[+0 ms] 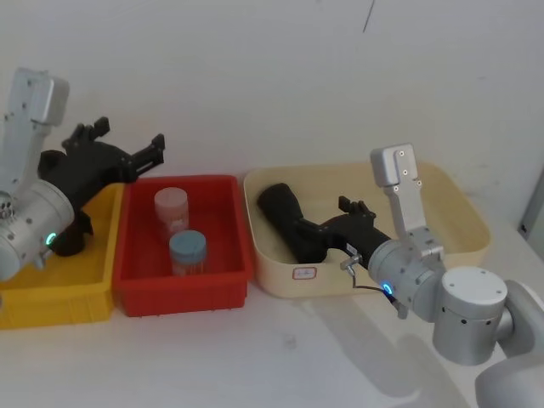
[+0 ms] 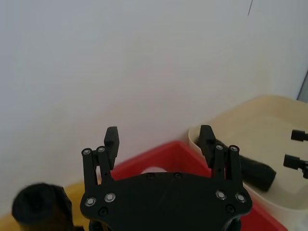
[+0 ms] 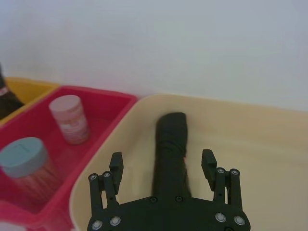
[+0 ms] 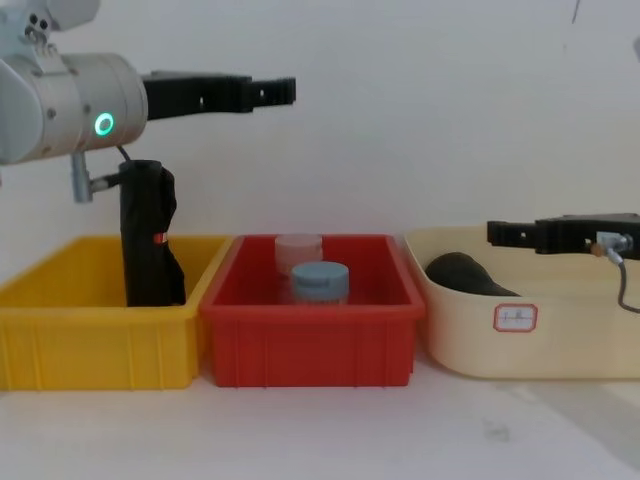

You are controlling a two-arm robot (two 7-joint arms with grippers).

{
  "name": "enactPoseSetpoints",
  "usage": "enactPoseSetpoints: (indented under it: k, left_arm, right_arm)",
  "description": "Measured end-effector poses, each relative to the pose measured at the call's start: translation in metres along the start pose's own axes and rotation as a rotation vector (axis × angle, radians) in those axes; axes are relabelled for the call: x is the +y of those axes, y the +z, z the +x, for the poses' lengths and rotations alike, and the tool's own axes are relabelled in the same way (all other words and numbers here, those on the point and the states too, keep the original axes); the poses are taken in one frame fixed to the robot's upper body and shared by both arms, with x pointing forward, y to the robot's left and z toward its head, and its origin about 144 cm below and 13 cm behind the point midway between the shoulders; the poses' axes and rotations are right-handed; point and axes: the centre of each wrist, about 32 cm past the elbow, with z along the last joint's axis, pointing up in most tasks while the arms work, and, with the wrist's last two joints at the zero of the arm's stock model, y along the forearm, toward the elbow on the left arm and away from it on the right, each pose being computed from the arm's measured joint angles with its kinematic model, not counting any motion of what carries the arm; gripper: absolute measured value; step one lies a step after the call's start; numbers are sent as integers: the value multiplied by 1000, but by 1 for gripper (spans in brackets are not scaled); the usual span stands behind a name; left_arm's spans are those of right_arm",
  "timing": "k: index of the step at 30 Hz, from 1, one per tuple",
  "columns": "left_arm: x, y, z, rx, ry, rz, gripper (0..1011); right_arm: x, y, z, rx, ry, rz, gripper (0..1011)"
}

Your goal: Pick up the garbage bag with the one hand and transfer it to the other hand.

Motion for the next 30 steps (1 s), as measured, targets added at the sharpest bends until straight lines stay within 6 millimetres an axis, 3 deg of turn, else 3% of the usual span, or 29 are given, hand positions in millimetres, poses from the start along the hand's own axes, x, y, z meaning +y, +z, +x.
enactPoseSetpoints:
  k: [18,30]
  left_arm:
    - [-12,-22,5,59,-39,144,1001]
    - [-15,-26,6,69,-48,173,1001]
  right_arm:
    - [-5,11,-19,-25,143,-1,1001]
    - [12,22,-33,-12,192,-73,1001]
